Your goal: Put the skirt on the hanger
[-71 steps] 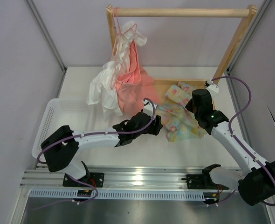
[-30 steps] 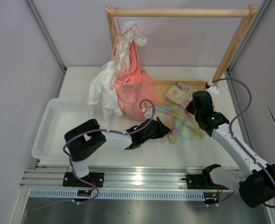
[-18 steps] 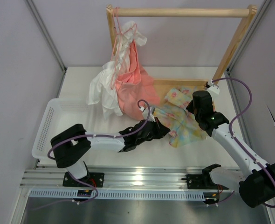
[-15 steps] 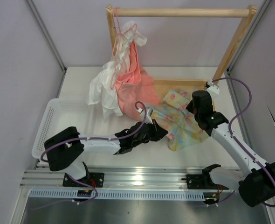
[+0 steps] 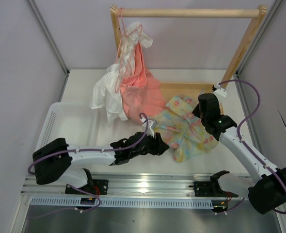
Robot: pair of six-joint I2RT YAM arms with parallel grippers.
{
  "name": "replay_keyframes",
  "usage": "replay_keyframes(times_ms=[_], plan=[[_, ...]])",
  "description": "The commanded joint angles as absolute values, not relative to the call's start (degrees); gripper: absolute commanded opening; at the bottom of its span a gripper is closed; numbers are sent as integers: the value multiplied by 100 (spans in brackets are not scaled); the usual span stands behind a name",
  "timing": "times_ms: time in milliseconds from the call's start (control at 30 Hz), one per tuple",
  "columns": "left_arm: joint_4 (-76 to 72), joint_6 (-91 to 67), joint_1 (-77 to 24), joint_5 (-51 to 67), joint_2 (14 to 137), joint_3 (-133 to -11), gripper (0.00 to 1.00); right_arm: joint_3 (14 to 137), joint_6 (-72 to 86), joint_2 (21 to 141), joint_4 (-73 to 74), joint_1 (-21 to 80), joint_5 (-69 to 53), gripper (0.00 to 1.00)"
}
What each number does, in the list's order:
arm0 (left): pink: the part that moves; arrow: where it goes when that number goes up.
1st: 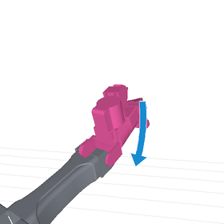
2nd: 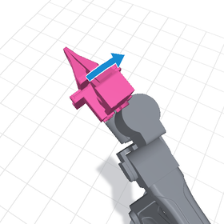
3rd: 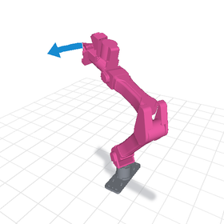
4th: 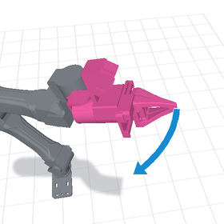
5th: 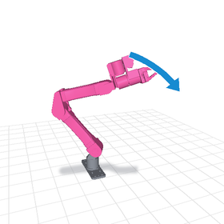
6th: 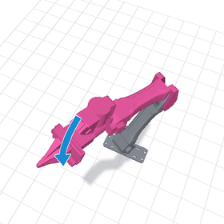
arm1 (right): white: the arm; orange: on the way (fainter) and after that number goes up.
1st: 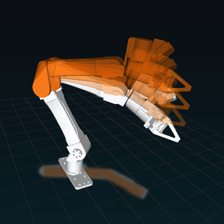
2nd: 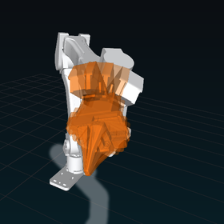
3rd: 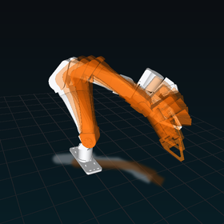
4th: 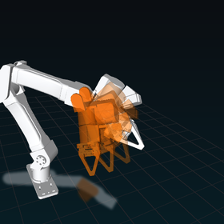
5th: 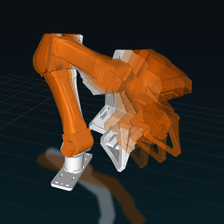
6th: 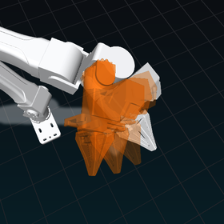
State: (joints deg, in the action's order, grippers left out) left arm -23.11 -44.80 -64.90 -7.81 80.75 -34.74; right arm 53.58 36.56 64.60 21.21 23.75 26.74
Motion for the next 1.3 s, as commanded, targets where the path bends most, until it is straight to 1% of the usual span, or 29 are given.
replay_keyframes(times_ms=[0,100,167,267,300,433,533,667,833,867,933,967,1000,1033,1067,1133,1167,1233,1267], plan=[[-1934,-3579,-6521,-1124,7525,-4093,51,5616,3823,6328,2294,2470,2822,0],[-1688,-3051,-6530,-1301,7305,-4375,57,5485,3911,6275,2338,2505,2777,0],[-1722,-2744,-6530,-1301,7251,-4473,57,5423,3963,6240,2364,2540,2742,0],[-2222,-2252,-6583,-1283,7399,-4683,59,5423,4043,6240,2495,2593,2716,0],[-2319,-2120,-6600,-1283,7513,-4745,59,5423,4121,6232,2531,2601,2672,0],[-3126,-1548,-6697,-1459,8601,-5289,58,5414,4201,6152,2610,2637,2637,0],[-3532,-1180,-6846,-1722,9060,-5579,58,5449,4236,6196,2707,2637,2637,0],[-3383,-897,-6908,-2012,9964,-6335,58,5423,4271,6205,2698,2637,2610,0],[-3683,-572,-6908,-2021,10388,-6582,58,5423,4254,6214,2716,2637,2575,0],[-3683,-545,-6908,-2065,10458,-6670,57,5432,4254,6214,2725,2645,2584,0],[-3691,-484,-6899,-2179,10599,-6759,52,5449,4236,6223,2751,2646,2601,0],[-3718,-466,-6891,-2258,10643,-6776,47,5467,4228,6223,2760,2637,2602,0],[-3735,-431,-6891,-2320,10687,-6802,31,5484,4228,6214,2777,2645,2602,0],[-3796,-378,-6891,-2416,10705,-6803,22,5493,4236,6196,2795,2637,2602,0],[-3858,-343,-6891,-2452,10714,-6785,10,5528,4228,6196,2795,2637,2593,0],[-4077,-195,-6899,-2452,10679,-6716,2,5572,4193,6205,2830,2646,2575,0],[-4096,-176,-6899,-2496,10644,-6715,0,5598,4175,6222,2865,2646,2566,0],[-4017,-124,-6891,-2593,10574,-6697,0,5686,4105,6214,2926,2637,2575,0],[-3982,-97,-6891,-2523,10451,-6654,0,5739,4070,6179,2988,2619,2566,21]])
